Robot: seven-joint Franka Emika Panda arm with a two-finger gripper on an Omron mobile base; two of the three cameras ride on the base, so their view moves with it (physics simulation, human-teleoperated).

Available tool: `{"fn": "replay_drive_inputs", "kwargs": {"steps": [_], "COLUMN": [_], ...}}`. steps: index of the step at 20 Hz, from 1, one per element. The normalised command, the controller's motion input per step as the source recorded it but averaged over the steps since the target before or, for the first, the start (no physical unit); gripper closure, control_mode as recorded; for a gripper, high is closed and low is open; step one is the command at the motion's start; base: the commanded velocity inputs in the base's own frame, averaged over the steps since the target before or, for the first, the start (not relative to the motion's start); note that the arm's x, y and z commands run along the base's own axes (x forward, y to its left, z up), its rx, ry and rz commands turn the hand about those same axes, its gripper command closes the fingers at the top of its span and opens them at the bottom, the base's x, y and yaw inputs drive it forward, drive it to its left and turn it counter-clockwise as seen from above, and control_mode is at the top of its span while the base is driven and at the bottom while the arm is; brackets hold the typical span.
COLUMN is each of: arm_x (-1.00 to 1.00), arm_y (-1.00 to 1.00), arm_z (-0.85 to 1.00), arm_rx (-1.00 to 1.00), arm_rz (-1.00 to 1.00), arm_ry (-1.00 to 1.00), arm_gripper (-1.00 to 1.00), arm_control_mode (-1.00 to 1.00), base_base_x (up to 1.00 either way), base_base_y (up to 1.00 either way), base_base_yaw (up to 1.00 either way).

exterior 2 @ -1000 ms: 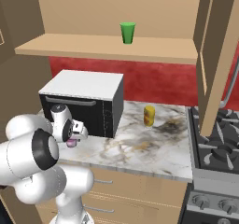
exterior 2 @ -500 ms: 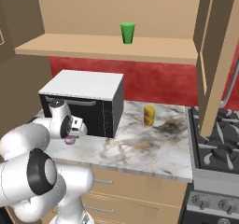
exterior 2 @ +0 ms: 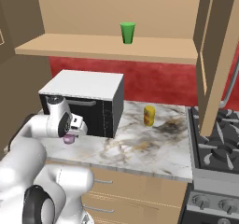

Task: Pick the jam and cereal from the counter and place them in the cabinets closest to them.

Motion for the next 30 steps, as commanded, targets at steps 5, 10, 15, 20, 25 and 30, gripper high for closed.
{"fn": "replay_drive_inputs", "kwargs": {"steps": [5,10,15,20,25,30], "arm_x": [-0.37,-0.39,-0.33,-0.26,-0.21,-0.18], "arm_y": [-0.17,-0.16,-0.14,-0.11,-0.06,-0.01], "arm_z": [0.33,0.34,0.38,0.46,0.51,0.54], "arm_rx": [0.0,0.0,0.0,0.0,0.0,0.0], "arm_rz": [-0.02,-0.02,-0.02,-0.01,0.0,0.0], "arm_ry": [0.0,0.0,0.0,0.0,0.0,0.0], "arm_gripper": [1.0,1.0,1.0,1.0,1.0,1.0], "arm_control_mode": [-1.0,-1.0,-1.0,-1.0,-1.0,-1.0], "base_base_x": [0.0,0.0,0.0,0.0,0.0,0.0], "base_base_y": [0.0,0.0,0.0,0.0,0.0,0.0], "base_base_yaw": [0.0,0.0,0.0,0.0,0.0,0.0]}}
